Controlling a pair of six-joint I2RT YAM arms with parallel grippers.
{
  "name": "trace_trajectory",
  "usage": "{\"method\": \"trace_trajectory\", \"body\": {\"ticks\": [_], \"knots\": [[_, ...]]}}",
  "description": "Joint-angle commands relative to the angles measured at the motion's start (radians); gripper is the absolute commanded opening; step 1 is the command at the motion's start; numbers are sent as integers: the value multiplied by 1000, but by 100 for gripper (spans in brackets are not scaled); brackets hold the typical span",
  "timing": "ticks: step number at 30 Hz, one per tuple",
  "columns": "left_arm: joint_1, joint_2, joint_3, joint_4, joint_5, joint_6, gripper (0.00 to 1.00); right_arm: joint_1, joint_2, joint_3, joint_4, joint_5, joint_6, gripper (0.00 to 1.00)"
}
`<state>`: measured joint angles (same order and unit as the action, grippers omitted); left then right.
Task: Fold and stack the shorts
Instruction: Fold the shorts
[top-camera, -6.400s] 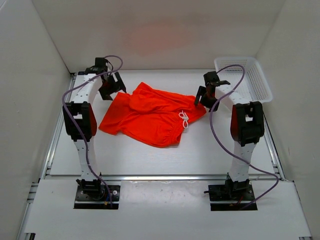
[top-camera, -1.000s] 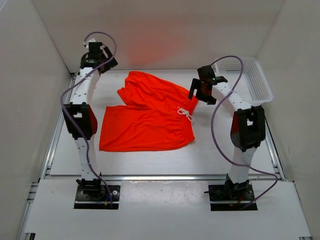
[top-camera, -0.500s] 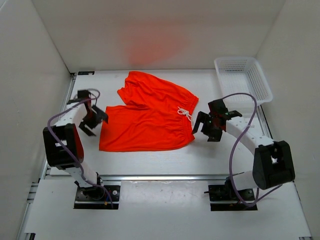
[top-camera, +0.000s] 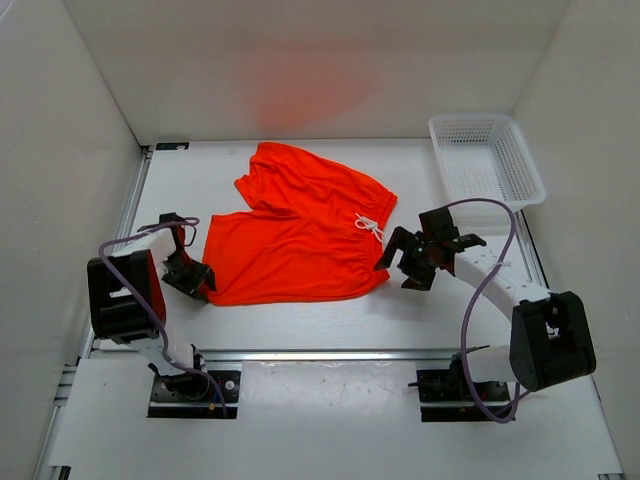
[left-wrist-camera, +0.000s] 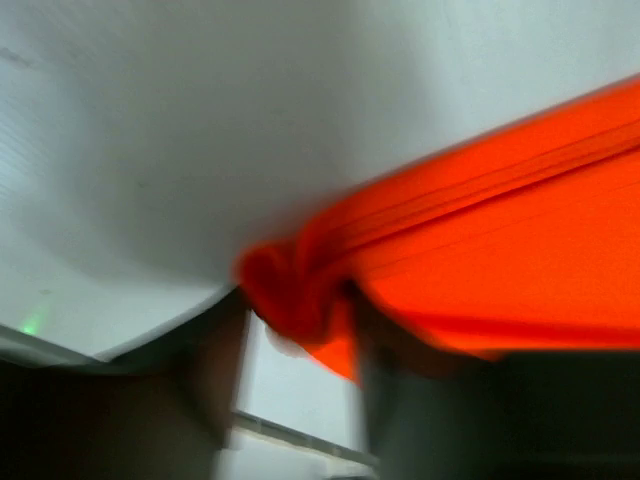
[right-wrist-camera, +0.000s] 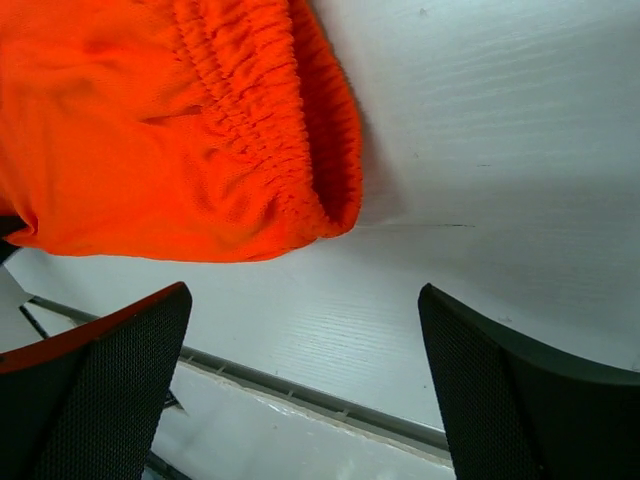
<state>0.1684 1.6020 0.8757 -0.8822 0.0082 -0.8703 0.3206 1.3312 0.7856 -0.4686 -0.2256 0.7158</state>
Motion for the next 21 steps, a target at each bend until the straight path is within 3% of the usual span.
{"method": "trace_trajectory", "body": {"ticks": [1, 3, 4, 11, 14, 15, 16, 17, 21], "knots": [[0, 36, 34, 40, -23, -1, 33, -2, 31, -48, 105, -73, 66, 98], [0, 26, 34, 40, -24, -1, 13, -2, 45, -75, 134, -84, 98, 94], [0, 26, 34, 40, -24, -1, 10, -2, 60, -86, 174, -84, 112, 92], [-9, -25, 43, 40, -24, 17, 10, 8, 189, -57, 289, -86, 132, 73], [-9, -37, 43, 40, -14, 17, 10, 26, 244, -3, 277, -41, 132, 46], [-9, -49, 43, 40, -14, 17, 10, 26, 255, 9, 259, -11, 132, 17], [-9, -69, 43, 29, -14, 17, 10, 26, 255, 9, 242, 9, 132, 5], [0, -82, 43, 29, -14, 17, 10, 26, 255, 9, 214, 25, 123, 0], [11, -178, 20, -44, -42, 27, 10, 26, 110, -57, 110, 89, 103, 0]]}}
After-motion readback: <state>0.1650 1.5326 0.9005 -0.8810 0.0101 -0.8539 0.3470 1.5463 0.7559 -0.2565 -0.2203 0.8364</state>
